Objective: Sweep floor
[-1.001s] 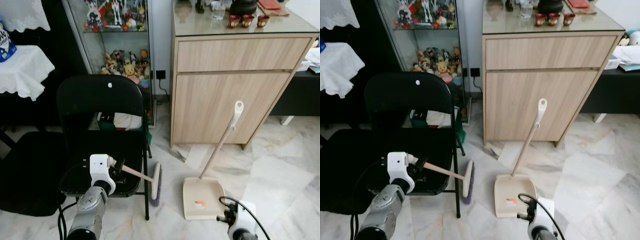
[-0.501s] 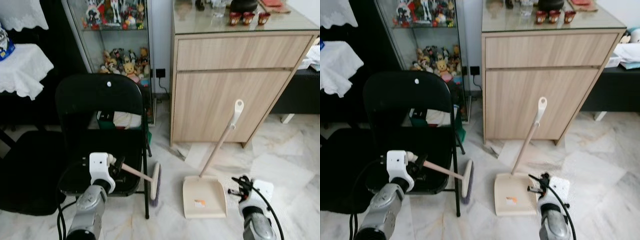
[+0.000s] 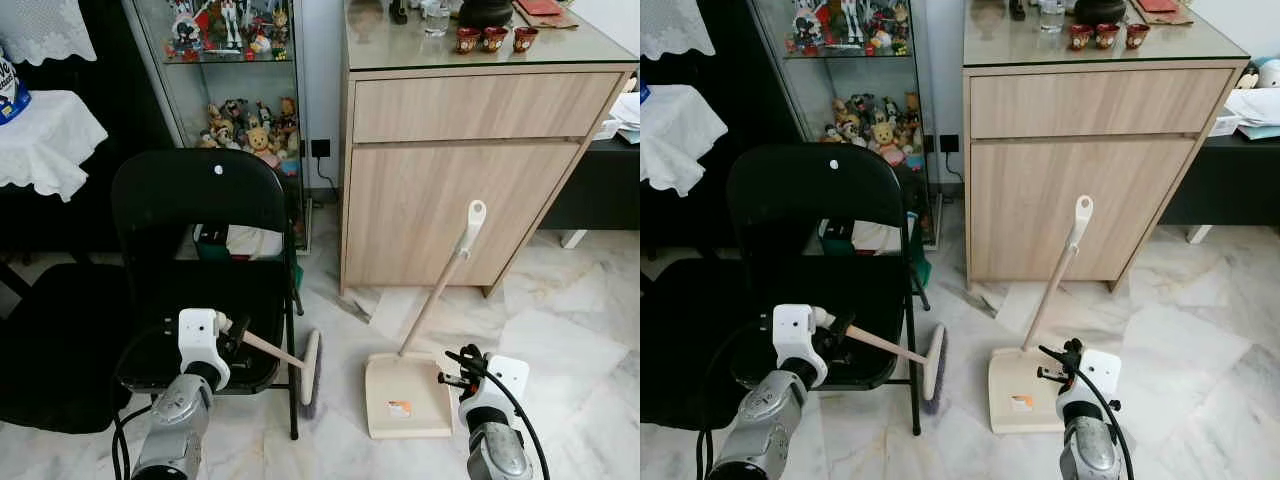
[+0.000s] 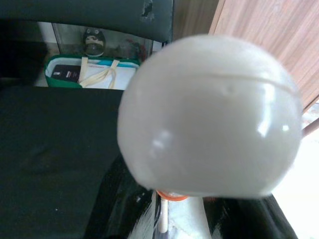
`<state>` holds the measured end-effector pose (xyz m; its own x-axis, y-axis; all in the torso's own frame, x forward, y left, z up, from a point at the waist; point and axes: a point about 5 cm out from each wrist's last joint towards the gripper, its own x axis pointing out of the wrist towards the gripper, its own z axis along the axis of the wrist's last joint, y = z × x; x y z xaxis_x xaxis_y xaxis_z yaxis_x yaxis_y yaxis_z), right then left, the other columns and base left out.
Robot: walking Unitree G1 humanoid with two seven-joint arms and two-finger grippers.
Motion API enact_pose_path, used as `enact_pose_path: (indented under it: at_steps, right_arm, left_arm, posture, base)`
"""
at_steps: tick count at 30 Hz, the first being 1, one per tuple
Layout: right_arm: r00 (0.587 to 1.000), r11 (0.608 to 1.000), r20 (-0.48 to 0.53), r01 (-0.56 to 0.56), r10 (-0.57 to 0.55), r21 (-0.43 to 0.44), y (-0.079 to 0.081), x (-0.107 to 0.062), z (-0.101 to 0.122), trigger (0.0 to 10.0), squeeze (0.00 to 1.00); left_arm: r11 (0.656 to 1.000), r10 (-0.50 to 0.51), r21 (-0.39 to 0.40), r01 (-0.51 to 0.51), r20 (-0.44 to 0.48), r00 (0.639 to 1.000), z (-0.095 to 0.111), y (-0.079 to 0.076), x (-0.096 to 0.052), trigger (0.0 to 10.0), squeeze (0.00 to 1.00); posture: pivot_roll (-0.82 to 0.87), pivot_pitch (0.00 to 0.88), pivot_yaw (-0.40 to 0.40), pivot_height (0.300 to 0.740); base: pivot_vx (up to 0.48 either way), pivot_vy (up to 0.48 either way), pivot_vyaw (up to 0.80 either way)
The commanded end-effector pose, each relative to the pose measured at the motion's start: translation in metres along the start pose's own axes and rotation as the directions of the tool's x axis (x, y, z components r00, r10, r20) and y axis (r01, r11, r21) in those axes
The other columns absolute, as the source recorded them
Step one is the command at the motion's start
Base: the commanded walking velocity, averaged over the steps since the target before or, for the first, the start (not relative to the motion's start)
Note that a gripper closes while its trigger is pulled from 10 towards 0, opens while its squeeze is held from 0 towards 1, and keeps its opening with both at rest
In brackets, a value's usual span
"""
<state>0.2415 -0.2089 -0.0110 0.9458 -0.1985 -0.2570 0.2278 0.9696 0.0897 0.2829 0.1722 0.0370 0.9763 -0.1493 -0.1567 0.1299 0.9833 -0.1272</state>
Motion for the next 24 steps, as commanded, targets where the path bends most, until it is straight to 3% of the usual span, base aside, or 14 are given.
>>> enact_pose_path:
  at_steps: [1, 24]
  right_arm:
    - [1.000, 1.000, -0.015, 0.010, -0.010, 0.001, -0.002, 0.000, -0.002, 10.0, 0.00]
    - [1.000, 0.999, -0.007, 0.028, -0.028, 0.038, -0.002, 0.010, 0.007, 10.0, 0.00]
  left_arm:
    - [0.999, 0.016, 0.032, -0.017, 0.027, 1.000, 0.009, 0.006, 0.000, 10.0, 0.00]
    - [1.000, 0.014, 0.024, -0.015, 0.050, 0.999, 0.015, 0.006, 0.001, 10.0, 0.00]
  posture:
    - [-0.01, 0.000, 0.053, 0.740]
    - [0.00, 0.042, 0.050, 0.740]
  base:
    - [0.000, 0.000, 0.00]
    - [-0.034, 0.000, 0.00]
